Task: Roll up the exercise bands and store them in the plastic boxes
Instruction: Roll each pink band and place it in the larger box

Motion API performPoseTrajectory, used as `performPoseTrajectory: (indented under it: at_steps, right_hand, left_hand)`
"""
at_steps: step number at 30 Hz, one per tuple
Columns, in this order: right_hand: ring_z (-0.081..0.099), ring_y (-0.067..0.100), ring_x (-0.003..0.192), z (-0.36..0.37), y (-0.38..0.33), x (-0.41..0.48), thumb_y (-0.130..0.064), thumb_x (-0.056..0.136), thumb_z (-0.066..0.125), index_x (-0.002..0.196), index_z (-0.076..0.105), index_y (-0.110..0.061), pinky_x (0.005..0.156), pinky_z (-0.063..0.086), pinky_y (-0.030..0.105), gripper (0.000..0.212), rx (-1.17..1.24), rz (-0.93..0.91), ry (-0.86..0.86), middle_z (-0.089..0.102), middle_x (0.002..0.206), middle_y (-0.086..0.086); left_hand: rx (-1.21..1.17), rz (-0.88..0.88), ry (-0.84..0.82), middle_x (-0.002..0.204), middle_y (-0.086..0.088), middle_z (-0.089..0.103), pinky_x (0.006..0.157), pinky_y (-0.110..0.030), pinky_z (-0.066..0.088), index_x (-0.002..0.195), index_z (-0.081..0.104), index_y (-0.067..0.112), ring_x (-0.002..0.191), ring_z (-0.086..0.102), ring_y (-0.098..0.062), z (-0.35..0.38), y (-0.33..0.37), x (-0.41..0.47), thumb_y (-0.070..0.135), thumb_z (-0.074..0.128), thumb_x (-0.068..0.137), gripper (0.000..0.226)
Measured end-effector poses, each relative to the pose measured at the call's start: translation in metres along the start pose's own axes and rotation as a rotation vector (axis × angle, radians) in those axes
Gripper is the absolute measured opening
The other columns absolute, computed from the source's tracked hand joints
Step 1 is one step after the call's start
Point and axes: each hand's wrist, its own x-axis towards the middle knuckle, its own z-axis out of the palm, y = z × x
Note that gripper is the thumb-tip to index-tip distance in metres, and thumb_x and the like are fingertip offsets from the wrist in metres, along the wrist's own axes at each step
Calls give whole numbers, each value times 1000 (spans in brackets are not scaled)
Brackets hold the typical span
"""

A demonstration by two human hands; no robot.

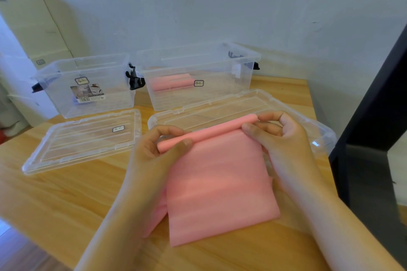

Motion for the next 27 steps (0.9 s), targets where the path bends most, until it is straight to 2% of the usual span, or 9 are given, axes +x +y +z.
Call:
performPoseTrajectory:
  at_steps: [4, 7, 11, 15, 18, 22, 24, 27]
  right_hand:
    - [62, 9, 63, -1, 1, 0, -10, 76, 75, 89, 63, -13, 50, 46, 23, 18, -27, -13, -37, 70, 70, -3]
    - [63, 7, 64, -2, 1, 2, -6, 76, 74, 85, 65, -13, 55, 49, 16, 15, -31, -43, -51, 70, 69, -4]
    - [64, 11, 68, -3, 3, 2, -9, 76, 75, 85, 69, -14, 59, 48, 24, 12, -71, -51, -52, 72, 76, 1]
    - [62, 12, 67, -4, 2, 1, -9, 78, 74, 85, 69, -15, 56, 45, 27, 10, -82, -46, -51, 71, 74, 0]
    - [59, 7, 60, -4, 0, 0, -9, 81, 71, 89, 65, -16, 49, 43, 22, 13, -73, -30, -79, 71, 72, -2]
    - [49, -1, 41, -2, -3, -2, -2, 84, 65, 105, 58, -18, 36, 33, 11, 28, -15, 38, -168, 67, 63, -6]
    - [51, -1, 42, -1, -3, -2, 0, 84, 64, 103, 61, -16, 38, 34, 9, 25, -19, 48, -232, 67, 63, -6]
    - [59, 3, 58, -1, 0, -1, -3, 82, 67, 92, 66, -15, 52, 43, 10, 16, -64, 56, -283, 69, 70, -6]
  left_hand:
    - [-2, -14, 28, 72, 3, 63, 42, -17, 42, 84, 65, 18, 54, 56, -5, 3, 0, -1, 10, 71, 81, 10]
    - [6, -10, 37, 76, 2, 64, 44, -17, 44, 85, 65, 19, 57, 57, -5, 2, -2, 0, 13, 70, 82, 8]
    - [54, 2, 39, 83, 3, 65, 48, -18, 44, 80, 67, 25, 62, 56, -7, 1, -4, 2, 21, 71, 80, 6]
    - [39, -16, 11, 79, 5, 64, 46, -17, 44, 77, 67, 27, 60, 57, -6, 2, -3, 2, 19, 72, 77, 9]
    - [49, 0, 10, 76, 6, 63, 46, -16, 44, 77, 64, 26, 59, 56, -5, 2, -2, 1, 17, 72, 78, 12]
    - [55, 29, 11, 74, 6, 61, 45, -13, 42, 85, 60, 18, 56, 54, -2, 1, -2, 1, 13, 69, 83, 11]
    - [69, 48, -20, 77, 6, 61, 48, -14, 43, 85, 58, 18, 60, 54, -3, -1, -2, 2, 18, 70, 79, 13]
    - [118, 65, -80, 81, 5, 59, 54, -17, 41, 79, 56, 25, 69, 50, -8, -6, -3, 5, 26, 73, 73, 18]
